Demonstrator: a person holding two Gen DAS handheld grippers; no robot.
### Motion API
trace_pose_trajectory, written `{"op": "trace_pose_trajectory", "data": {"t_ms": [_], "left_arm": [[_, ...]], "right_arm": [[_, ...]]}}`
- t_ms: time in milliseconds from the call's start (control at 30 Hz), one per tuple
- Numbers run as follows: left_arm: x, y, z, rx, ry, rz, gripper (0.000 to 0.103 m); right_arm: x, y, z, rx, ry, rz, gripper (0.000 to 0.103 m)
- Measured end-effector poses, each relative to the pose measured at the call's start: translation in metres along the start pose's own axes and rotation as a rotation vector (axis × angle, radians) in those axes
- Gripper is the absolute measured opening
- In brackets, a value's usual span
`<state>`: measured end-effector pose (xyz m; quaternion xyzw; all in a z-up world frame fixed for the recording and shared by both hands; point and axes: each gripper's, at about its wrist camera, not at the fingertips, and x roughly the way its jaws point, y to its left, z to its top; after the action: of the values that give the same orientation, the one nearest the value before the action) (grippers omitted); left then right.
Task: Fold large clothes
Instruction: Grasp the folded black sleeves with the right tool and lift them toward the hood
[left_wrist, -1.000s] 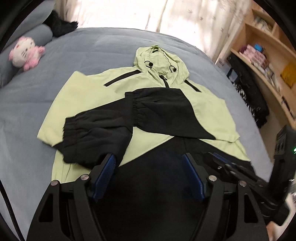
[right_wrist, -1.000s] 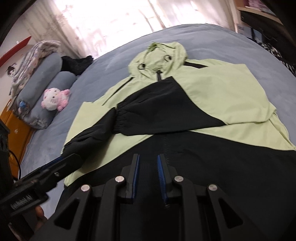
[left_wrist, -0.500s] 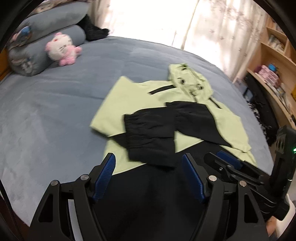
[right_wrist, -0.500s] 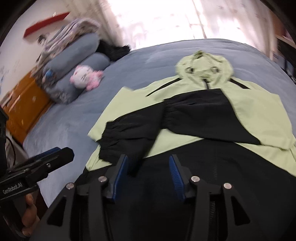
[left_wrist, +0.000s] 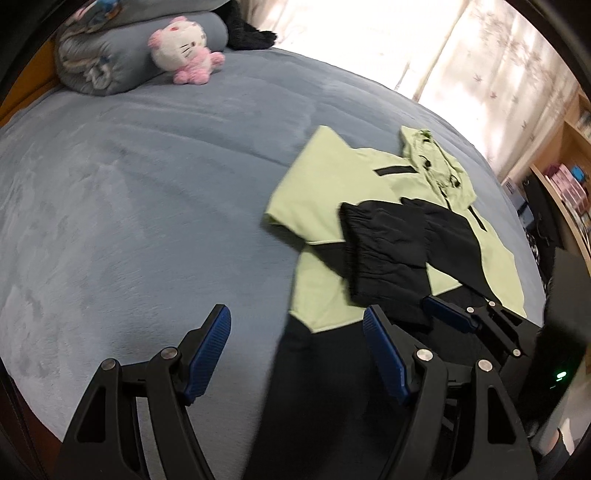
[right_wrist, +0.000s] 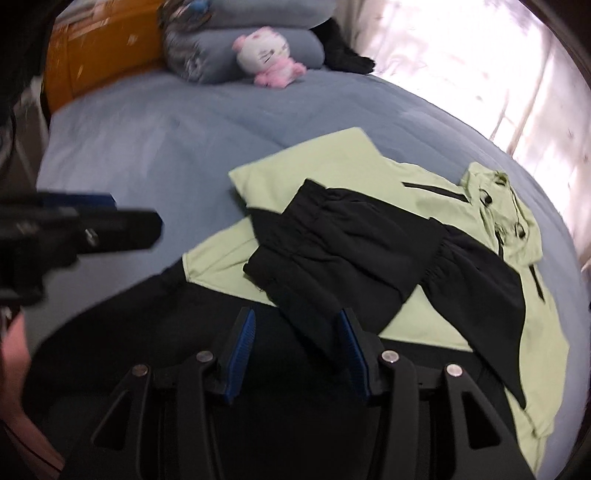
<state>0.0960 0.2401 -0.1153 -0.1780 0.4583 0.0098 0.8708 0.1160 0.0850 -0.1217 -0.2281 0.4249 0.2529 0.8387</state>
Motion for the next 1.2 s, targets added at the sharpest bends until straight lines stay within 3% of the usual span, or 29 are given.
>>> {"op": "trace_pose_trajectory", "data": {"t_ms": [233, 267, 300, 400, 467, 633, 767, 833, 900, 967, 1033, 1100, 1200], "left_arm": [[0.004, 0.021, -0.001, -0.043, 0.016, 0.003, 0.073], [0.004, 0.022, -0.001, -0.046, 0.015, 0.004, 0.073], [0.003, 0.024, 0.000, -0.048, 0.013, 0.004, 0.073], [0.002, 0.026, 0.000, -0.048, 0.006, 0.007, 0.073], [0.001, 0.026, 0.000, -0.047, 0.002, 0.001, 0.073], [-0.003, 0.014, 0.000, -0.004, -0.015, -0.014, 0.073], [-0.004, -0.001, 0.000, 0.028, -0.017, -0.047, 0.073], [-0.003, -0.009, -0.001, 0.050, -0.014, -0.054, 0.073], [-0.001, -0.016, -0.002, 0.072, -0.008, -0.059, 0.073], [0.002, -0.023, -0.003, 0.090, 0.002, -0.056, 0.073], [0.005, -0.028, -0.002, 0.102, 0.012, -0.052, 0.073], [0.009, -0.033, 0.001, 0.120, 0.022, -0.044, 0.073], [0.013, -0.040, 0.008, 0.156, 0.031, -0.025, 0.073]], "right_arm": [[0.031, 0.008, 0.010, -0.057, 0.035, -0.072, 0.046], [0.033, 0.006, 0.013, -0.038, 0.038, -0.062, 0.042], [0.032, 0.000, 0.015, 0.000, 0.031, -0.041, 0.024], [0.021, -0.016, 0.023, 0.082, 0.005, -0.021, 0.010], [0.001, -0.035, 0.031, 0.147, -0.051, -0.011, 0.008], [-0.064, -0.092, 0.040, 0.290, -0.229, -0.093, 0.008], [-0.100, -0.150, 0.017, 0.459, -0.328, -0.175, 0.008], [-0.097, -0.179, -0.006, 0.564, -0.302, -0.207, 0.009], [-0.082, -0.207, -0.038, 0.696, -0.212, -0.214, 0.015], [-0.054, -0.229, -0.074, 0.805, -0.026, -0.252, 0.022], [-0.034, -0.238, -0.107, 0.872, 0.106, -0.223, 0.022], [-0.030, -0.242, -0.129, 0.914, 0.134, -0.168, 0.022], [-0.040, -0.252, -0.138, 0.939, 0.087, -0.112, 0.027]]}}
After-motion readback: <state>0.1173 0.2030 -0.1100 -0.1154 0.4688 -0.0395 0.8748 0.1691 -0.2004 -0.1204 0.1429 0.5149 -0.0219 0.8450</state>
